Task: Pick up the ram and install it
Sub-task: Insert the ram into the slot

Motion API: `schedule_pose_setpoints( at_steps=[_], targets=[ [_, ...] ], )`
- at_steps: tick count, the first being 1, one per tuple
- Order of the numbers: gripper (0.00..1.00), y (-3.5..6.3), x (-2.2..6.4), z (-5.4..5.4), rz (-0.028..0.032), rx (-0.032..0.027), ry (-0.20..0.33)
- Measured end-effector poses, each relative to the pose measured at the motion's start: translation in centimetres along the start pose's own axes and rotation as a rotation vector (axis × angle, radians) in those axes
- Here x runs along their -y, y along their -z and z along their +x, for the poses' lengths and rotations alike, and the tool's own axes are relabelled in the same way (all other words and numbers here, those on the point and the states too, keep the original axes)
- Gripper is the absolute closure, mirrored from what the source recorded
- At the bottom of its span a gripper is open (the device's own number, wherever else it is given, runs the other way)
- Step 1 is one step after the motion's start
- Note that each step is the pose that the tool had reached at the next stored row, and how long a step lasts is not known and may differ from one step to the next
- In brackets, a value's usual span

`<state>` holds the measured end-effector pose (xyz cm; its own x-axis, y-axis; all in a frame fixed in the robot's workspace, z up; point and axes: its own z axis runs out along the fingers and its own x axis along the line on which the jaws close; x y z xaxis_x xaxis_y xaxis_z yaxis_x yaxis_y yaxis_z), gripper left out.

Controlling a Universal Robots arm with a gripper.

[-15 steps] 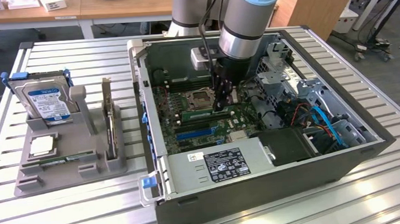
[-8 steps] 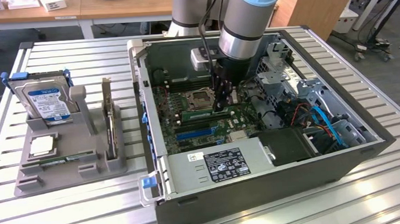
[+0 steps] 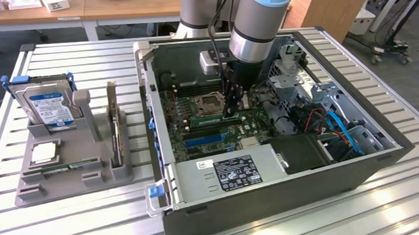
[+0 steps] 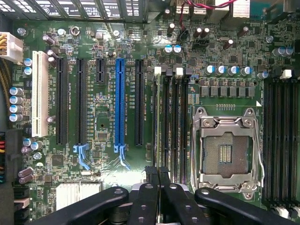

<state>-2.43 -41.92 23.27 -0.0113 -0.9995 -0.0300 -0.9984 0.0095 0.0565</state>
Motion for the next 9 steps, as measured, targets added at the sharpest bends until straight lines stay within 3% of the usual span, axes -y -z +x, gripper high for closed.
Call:
schedule_pose_setpoints(
  at_steps=[9],
  targets=[
    [0.89, -0.02, 0.00, -0.04, -0.0001, -0.0003, 0.000]
  ],
)
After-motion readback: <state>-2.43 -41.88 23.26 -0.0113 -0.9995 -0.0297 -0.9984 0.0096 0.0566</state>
